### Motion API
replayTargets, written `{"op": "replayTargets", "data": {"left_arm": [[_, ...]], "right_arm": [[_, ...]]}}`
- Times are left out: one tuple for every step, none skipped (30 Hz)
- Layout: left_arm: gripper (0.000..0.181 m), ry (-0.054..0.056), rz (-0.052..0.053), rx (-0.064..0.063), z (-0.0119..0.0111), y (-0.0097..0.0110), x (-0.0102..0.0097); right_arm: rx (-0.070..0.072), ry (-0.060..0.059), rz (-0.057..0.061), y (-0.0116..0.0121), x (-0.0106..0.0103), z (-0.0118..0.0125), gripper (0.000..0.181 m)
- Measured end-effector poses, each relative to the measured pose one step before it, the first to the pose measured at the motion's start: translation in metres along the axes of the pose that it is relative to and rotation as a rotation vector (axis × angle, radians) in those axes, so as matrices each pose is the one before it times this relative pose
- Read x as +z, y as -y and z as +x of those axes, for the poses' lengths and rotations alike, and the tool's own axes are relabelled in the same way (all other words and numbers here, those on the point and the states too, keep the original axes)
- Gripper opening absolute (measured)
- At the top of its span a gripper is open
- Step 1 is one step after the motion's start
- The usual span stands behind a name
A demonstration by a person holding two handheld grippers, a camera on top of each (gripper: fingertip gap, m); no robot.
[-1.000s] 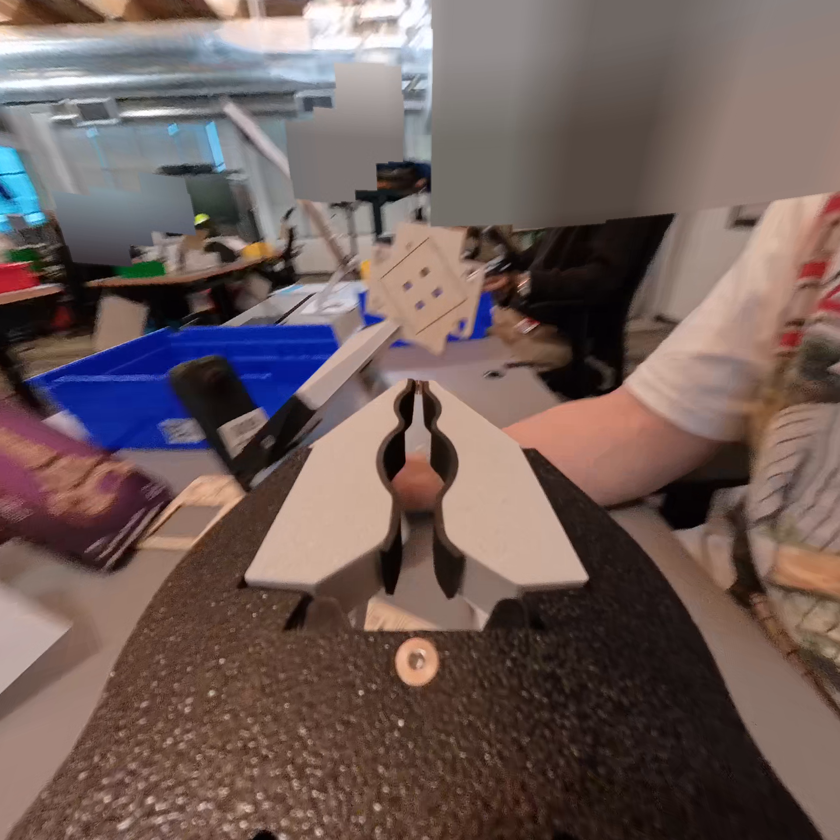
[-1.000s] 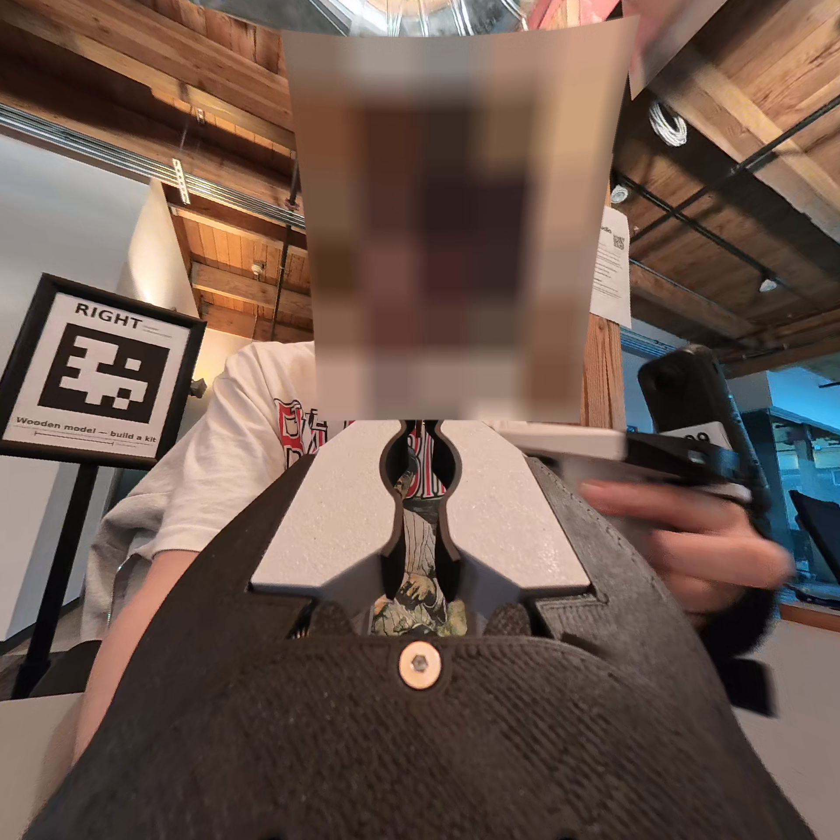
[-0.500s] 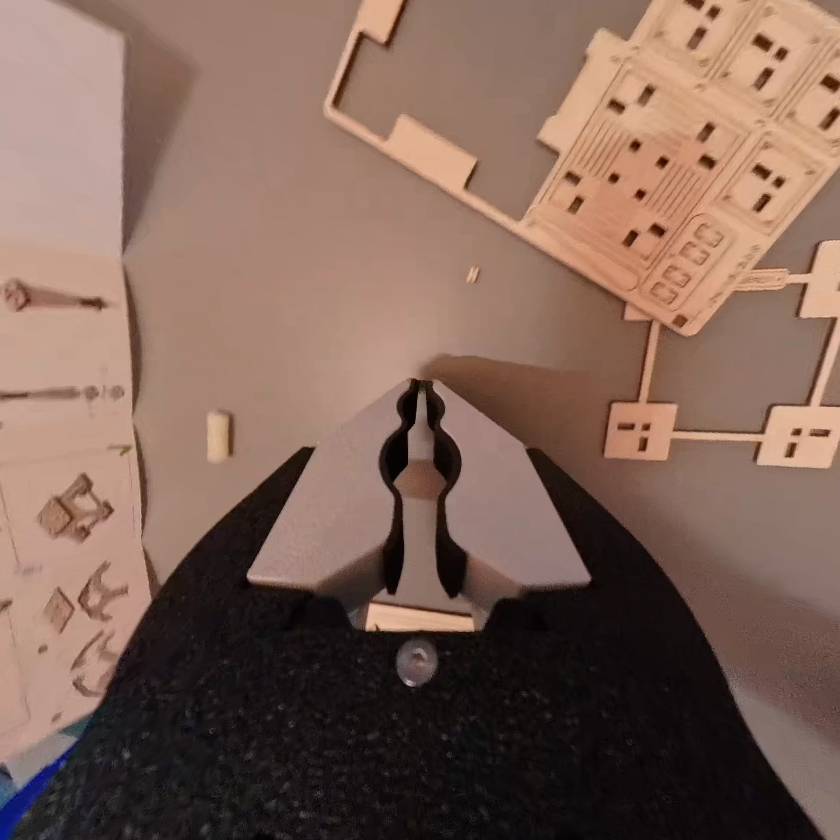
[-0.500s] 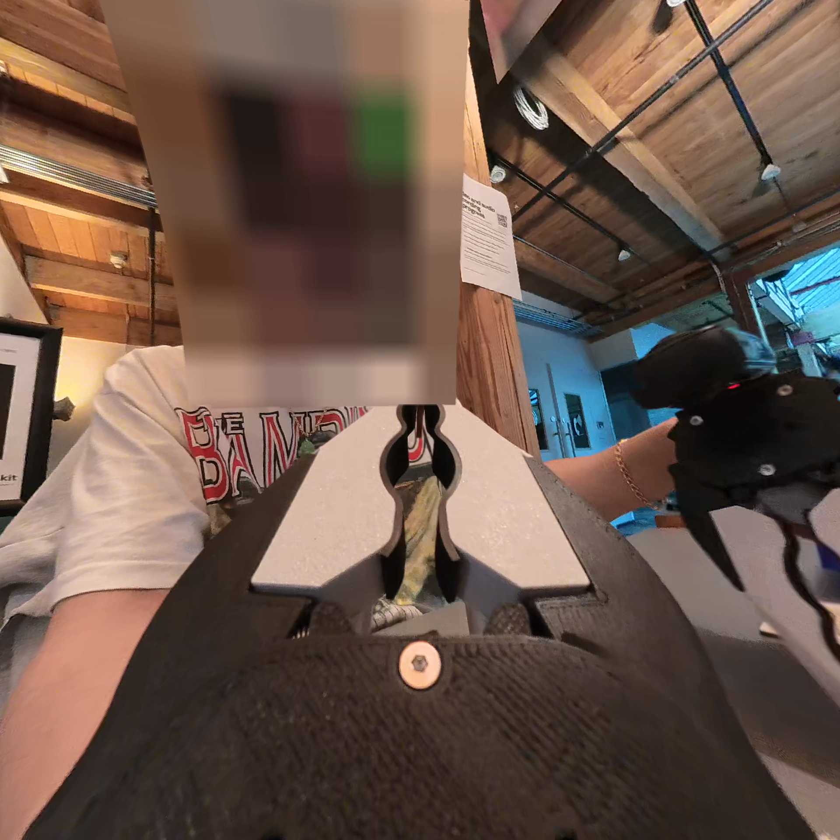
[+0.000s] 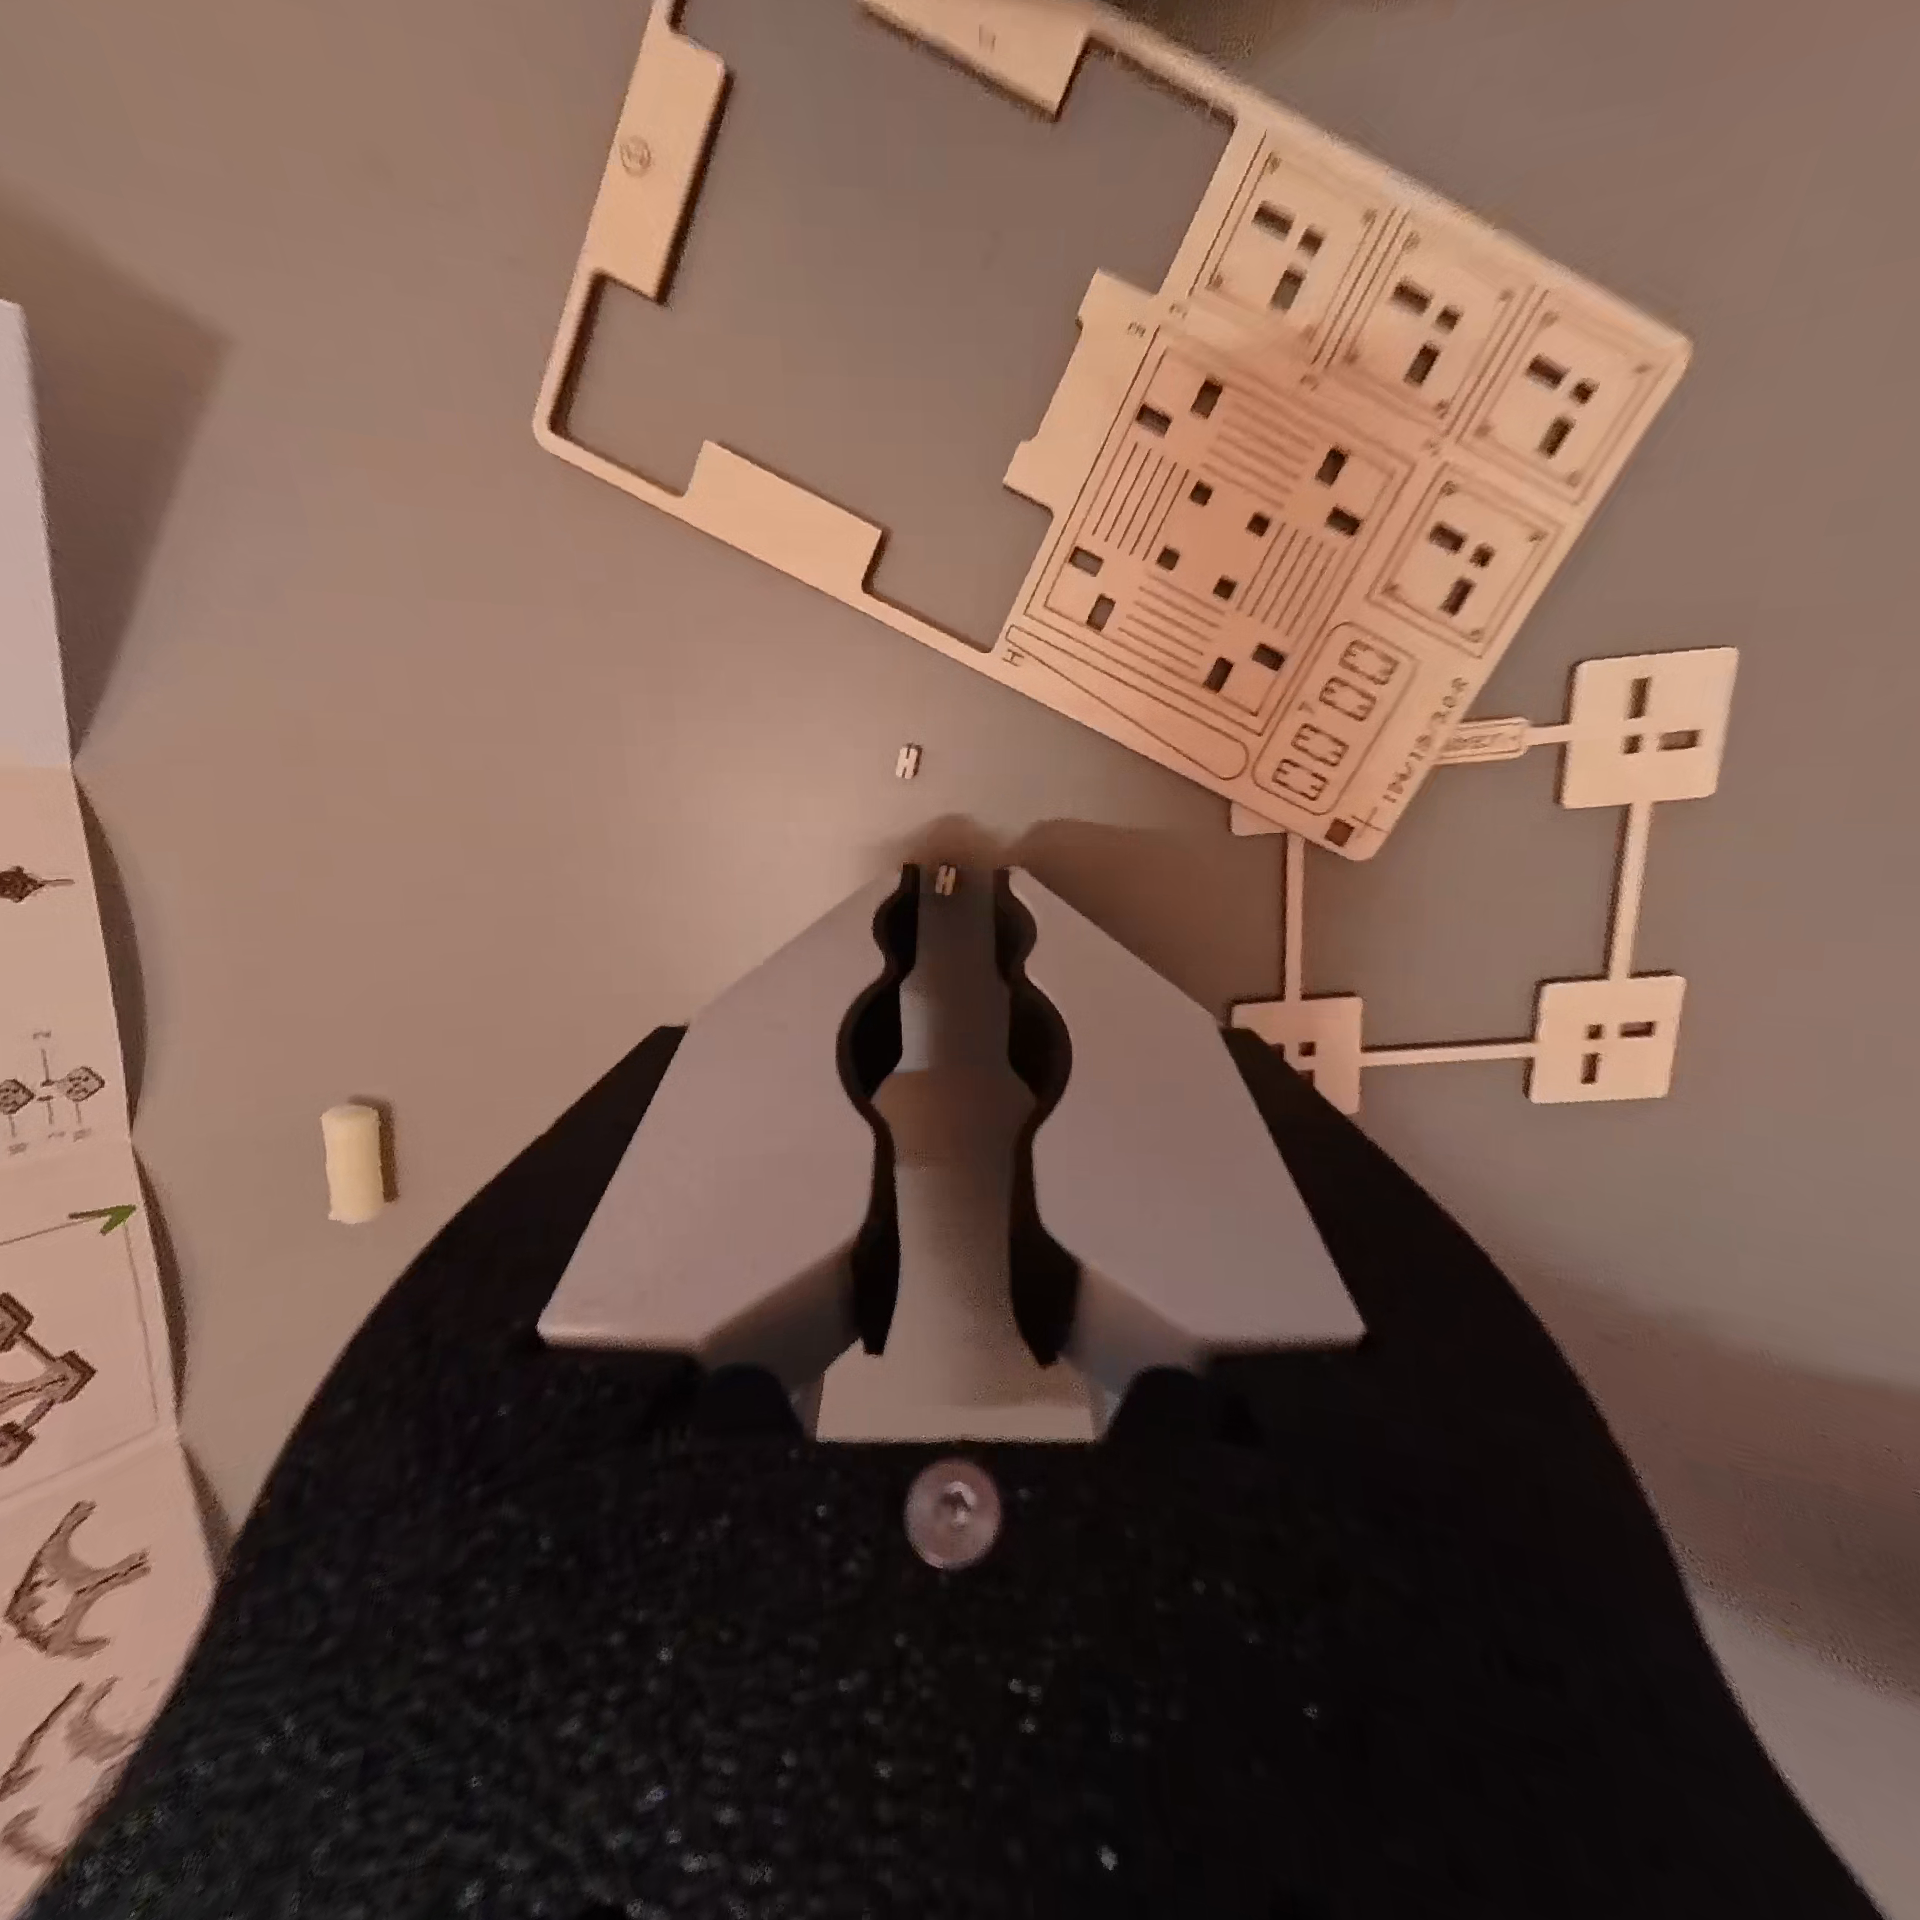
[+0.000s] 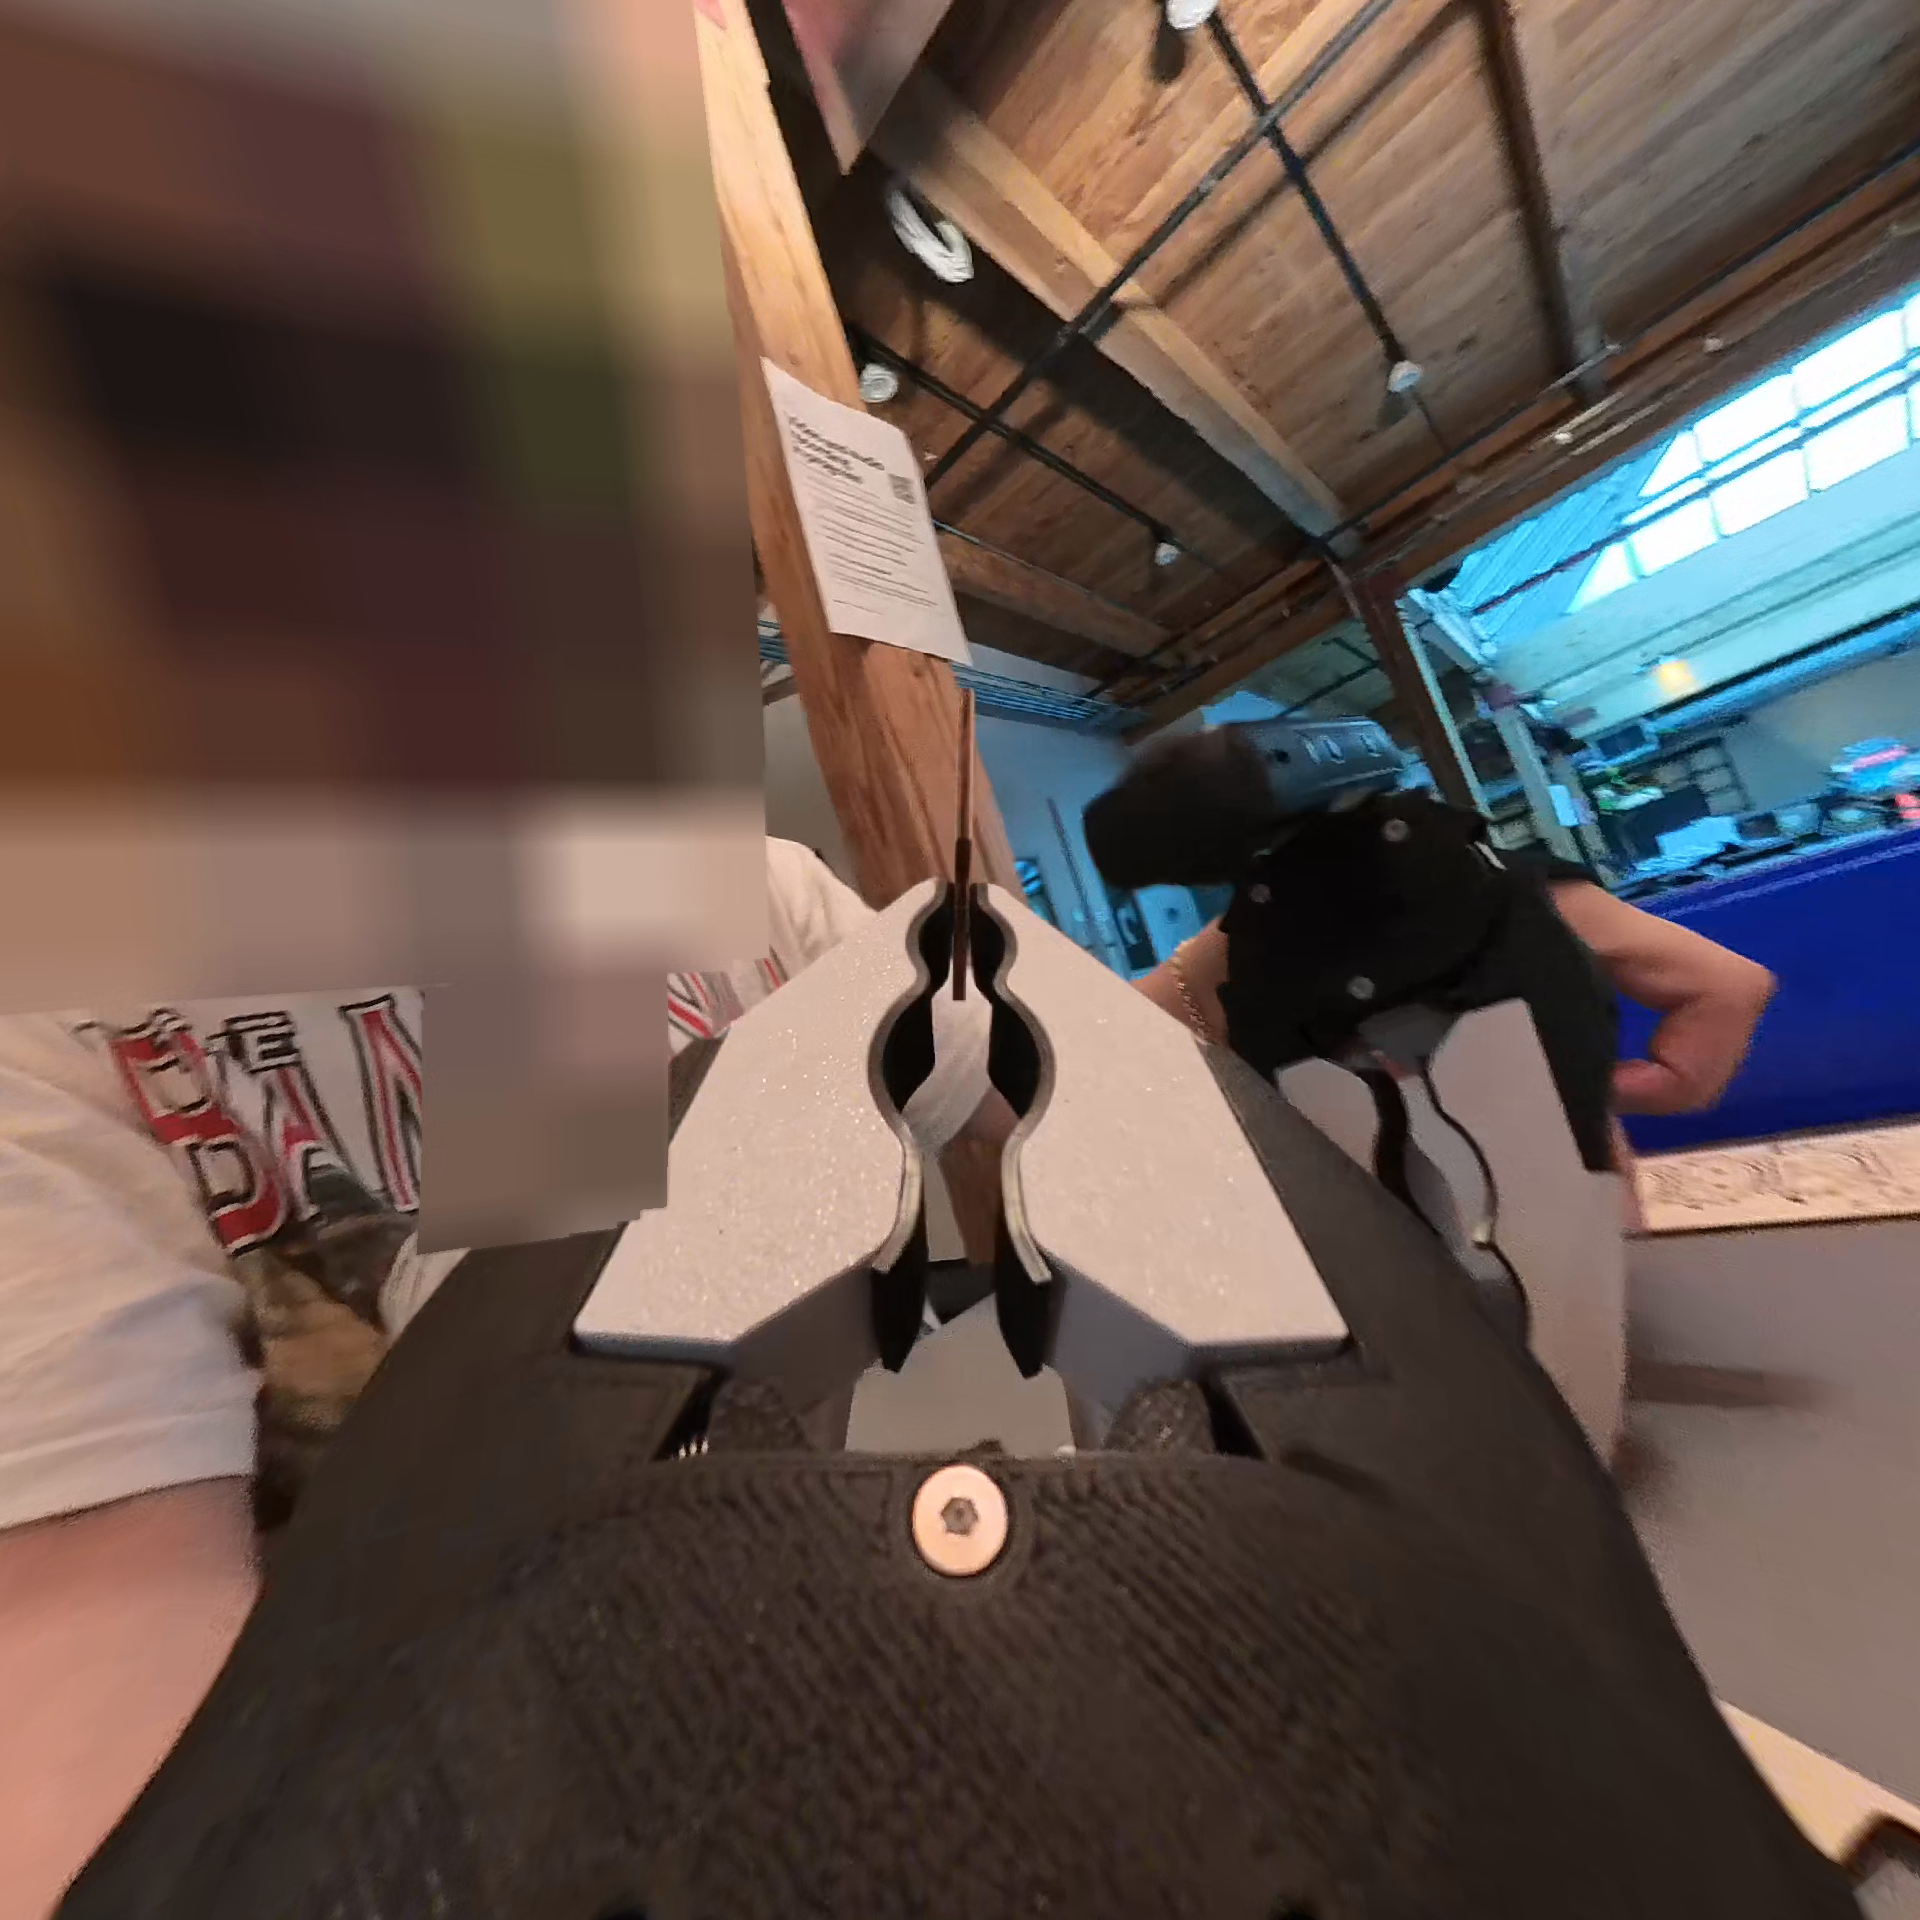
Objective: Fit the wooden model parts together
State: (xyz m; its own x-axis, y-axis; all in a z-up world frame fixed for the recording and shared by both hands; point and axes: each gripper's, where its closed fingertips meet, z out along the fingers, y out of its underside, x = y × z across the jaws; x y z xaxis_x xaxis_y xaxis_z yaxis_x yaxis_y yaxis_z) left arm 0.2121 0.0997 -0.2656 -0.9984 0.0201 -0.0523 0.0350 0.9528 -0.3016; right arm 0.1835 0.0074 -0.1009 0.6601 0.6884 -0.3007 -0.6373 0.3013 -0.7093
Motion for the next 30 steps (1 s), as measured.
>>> {"op": "replayTargets", "data": {"left_arm": [[0.012,-0.0076,0.0450,-0.0132,0.00123,0.00314,-0.00470],[0.013,-0.0044,0.0504,-0.0175,0.00083,0.00366,-0.00631],[0.017,0.0085,0.0533,-0.0198,-0.00089,0.00401,-0.00751],[0.019,0.0221,0.0586,-0.0195,-0.00267,0.00450,-0.00880],[0.021,0.0321,0.0693,-0.0193,-0.00400,0.00575,-0.01001],[0.023,0.0552,0.0831,-0.0219,-0.00755,0.00742,-0.01066],[0.026,0.0738,0.0913,-0.0326,-0.01067,0.00821,-0.01097],[0.027,0.0480,0.0849,-0.0472,-0.00713,0.00712,-0.01012],[0.028,0.0148,0.0788,-0.0495,-0.00203,0.00651,-0.00878],[0.028,0.0126,0.0780,-0.0499,-0.00106,0.00642,-0.00739],[0.026,0.0168,0.0604,-0.0463,-0.00163,0.00386,-0.00578],[0.024,0.0238,0.0351,-0.0419,-0.00260,0.00020,-0.00407],[0.024,0.0162,0.0178,-0.0357,-0.00153,-0.00245,-0.00177],[0.024,-0.0027,-0.0008,-0.0293,0.00119,-0.00506,0.00000],[0.025,-0.0210,-0.0185,-0.0165,0.00382,-0.00718,0.00074],[0.027,-0.0189,-0.0154,-0.0114,0.00376,-0.00613,0.00102],[0.027,-0.0110,0.0010,-0.0172,0.00266,-0.00272,0.00123],[0.025,-0.0170,-0.0030,-0.0275,0.00302,-0.00259,0.00148],[0.025,-0.0275,-0.0201,-0.0278,0.00409,-0.00456,0.00167],[0.023,-0.0219,-0.0199,-0.0205,0.00355,-0.00437,0.00158],[0.021,-0.0267,-0.0084,-0.0163,0.00491,-0.00288,0.00149],[0.016,-0.0445,-0.0014,-0.0136,0.00766,-0.00204,0.00126],[0.010,-0.0429,0.0156,-0.0175,0.00741,0.00046,0.00032],[0.006,-0.0195,0.0268,-0.0263,0.00365,0.00171,-0.00071],[0.000,-0.0239,0.0360,-0.0388,0.00418,0.00264,-0.00137],[0.000,-0.0089,0.0541,-0.0522,0.00192,0.00453,-0.00125],[0.000,0.0024,0.0732,-0.0590,0.00013,0.00603,-0.00180],[0.000,-0.0142,0.0889,-0.0669,0.00210,0.00713,-0.00220],[0.000,-0.0358,0.1010,-0.0712,0.00542,0.00814,-0.00237],[0.000,-0.0366,0.0968,-0.0747,0.00548,0.00700,-0.00229]], "right_arm": [[0.0012,-0.0195,0.0066,0.00081,-0.00072,0.00327,0.001],[0.0025,-0.0144,0.0054,0.00091,-0.00045,0.00243,0.001],[-0.0014,-0.0320,0.0009,0.00017,-0.00064,0.00493,0.001],[0.0004,-0.0375,-0.0019,-0.00021,-0.00035,0.00598,0.001],[0.0071,-0.0306,-0.0031,-0.00051,0.00015,0.00517,0.001],[0.0116,-0.0373,-0.0082,-0.00125,0.00070,0.00633,0.001],[0.0060,-0.0525,-0.0063,-0.00073,0.00095,0.00837,0.001],[0.0045,-0.0469,-0.0080,-0.00116,0.00125,0.00722,0.001],[0.0120,-0.0412,-0.0202,-0.00286,0.00202,0.00597,0.001],[0.0211,-0.0865,-0.0316,-0.00408,0.00204,0.01225,0.000],[0.0200,-0.1203,-0.0446,-0.00625,0.00195,0.01671,0.001],[0.0217,-0.0887,-0.0696,-0.01035,0.00300,0.01187,0.001],[0.0246,-0.0689,-0.0619,-0.00970,0.00325,0.00898,0.001],[0.0343,-0.0578,-0.0418,-0.00732,0.00271,0.00759,0.000],[0.0213,-0.0072,-0.0368,-0.00638,0.00259,0.00047,0.000],[-0.0062,0.0167,-0.0263,-0.00433,0.00234,-0.00308,0.000],[-0.0133,0.0027,-0.0194,-0.00319,0.00192,-0.00095,0.000],[-0.0082,-0.0049,-0.0307,-0.00460,0.00174,0.00025,0.001],[-0.0201,0.0134,-0.0308,-0.00483,0.00213,-0.00305,0.000],[-0.0204,0.0270,-0.0200,-0.00331,0.00203,-0.00556,0.001],[-0.0037,0.0085,-0.0085,-0.00144,0.00169,-0.00306,0.001],[-0.0066,0.0065,-0.0068,-0.00120,0.00142,-0.00255,0.000],[-0.0159,0.0144,-0.0094,-0.00191,0.00106,-0.00395,0.001],[-0.0143,0.0021,-0.0073,-0.00169,0.00018,-0.00245,0.001],[-0.0105,-0.0106,0.0217,0.00273,-0.00110,-0.00090,0.002],[-0.0148,-0.0153,0.0446,0.00570,-0.00184,-0.00060,0.003],[-0.0061,-0.0142,0.0628,0.00714,-0.00204,-0.00109,0.006],[-0.0071,-0.0263,0.0727,0.00679,-0.00219,0.00013,0.019],[-0.0186,-0.0254,0.0678,0.00507,-0.00201,-0.00108,0.031],[-0.0280,-0.0316,0.0498,0.00208,-0.00173,-0.00105,0.040]]}}
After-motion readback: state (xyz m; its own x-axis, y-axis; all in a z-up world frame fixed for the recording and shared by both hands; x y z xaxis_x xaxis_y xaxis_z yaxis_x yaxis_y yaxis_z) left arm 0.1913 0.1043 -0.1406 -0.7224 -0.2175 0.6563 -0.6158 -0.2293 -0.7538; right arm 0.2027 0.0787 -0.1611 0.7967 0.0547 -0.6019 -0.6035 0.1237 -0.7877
